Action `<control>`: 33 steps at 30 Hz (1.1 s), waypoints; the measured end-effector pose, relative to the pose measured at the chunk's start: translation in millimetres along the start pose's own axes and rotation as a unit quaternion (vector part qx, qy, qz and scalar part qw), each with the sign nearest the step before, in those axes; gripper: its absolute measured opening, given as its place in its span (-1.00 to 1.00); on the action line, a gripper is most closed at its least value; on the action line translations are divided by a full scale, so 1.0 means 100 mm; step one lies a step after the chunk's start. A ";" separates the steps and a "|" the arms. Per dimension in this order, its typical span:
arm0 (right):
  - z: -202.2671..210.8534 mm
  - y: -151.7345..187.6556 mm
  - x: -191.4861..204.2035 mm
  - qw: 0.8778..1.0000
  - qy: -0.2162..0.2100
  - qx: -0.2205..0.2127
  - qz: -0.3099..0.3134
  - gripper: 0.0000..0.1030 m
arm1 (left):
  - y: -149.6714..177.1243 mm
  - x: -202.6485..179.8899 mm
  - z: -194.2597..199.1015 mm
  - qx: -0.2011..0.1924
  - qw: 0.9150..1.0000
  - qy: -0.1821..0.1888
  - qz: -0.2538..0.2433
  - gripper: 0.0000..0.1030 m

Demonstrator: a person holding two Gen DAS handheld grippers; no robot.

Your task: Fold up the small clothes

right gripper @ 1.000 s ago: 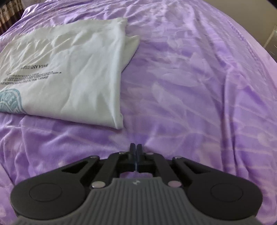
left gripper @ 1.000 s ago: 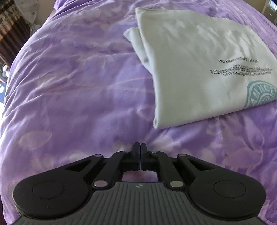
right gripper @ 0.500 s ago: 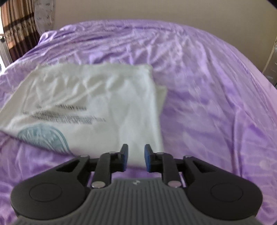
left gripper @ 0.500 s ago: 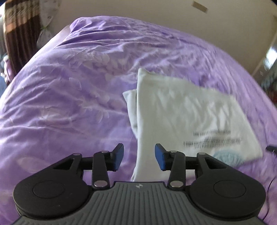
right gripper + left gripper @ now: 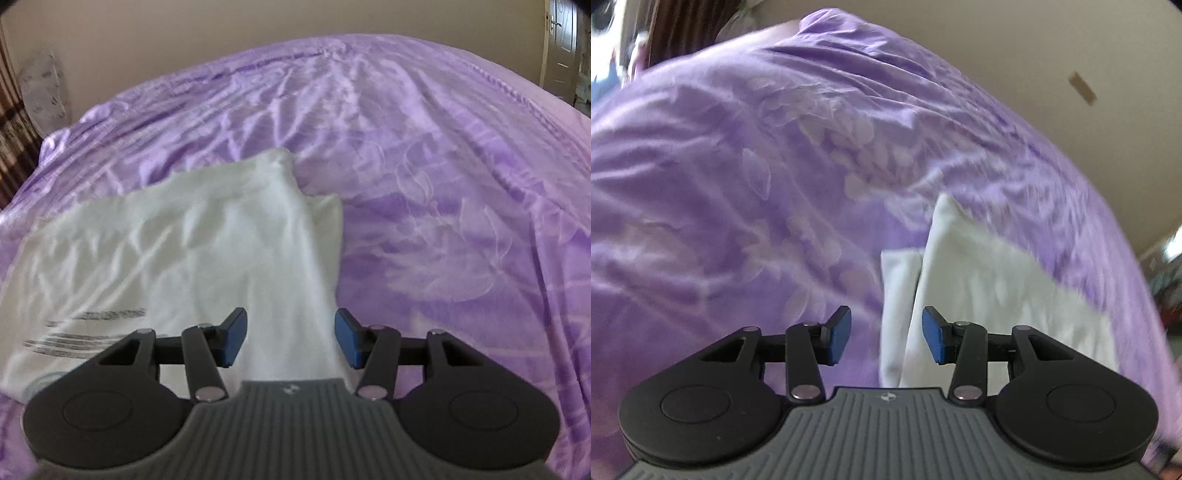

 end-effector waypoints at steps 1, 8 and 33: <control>-0.04 0.02 0.00 1.000 0.003 0.001 0.003 -0.05 | -0.05 0.03 -0.06 -0.001 1.000 0.012 0.016 -0.02; -0.22 0.05 0.01 1.000 0.016 -0.005 0.024 -0.05 | -0.26 0.27 -0.58 0.007 0.996 0.033 0.088 -0.17; -0.36 -0.41 -0.38 0.994 -0.057 0.003 -0.095 0.10 | -0.28 -0.46 -0.29 0.002 0.980 -0.108 -0.166 -0.71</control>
Point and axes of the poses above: each gripper's, at about its wrist camera, not at the fingertips, and z roughly against the way its jaws point, x to its left, y to its underside, the point moved 2 cm from there along -z, roughly the way its jaws point, and after that the axes turned 12 degrees about y, right-handed, at the moved point
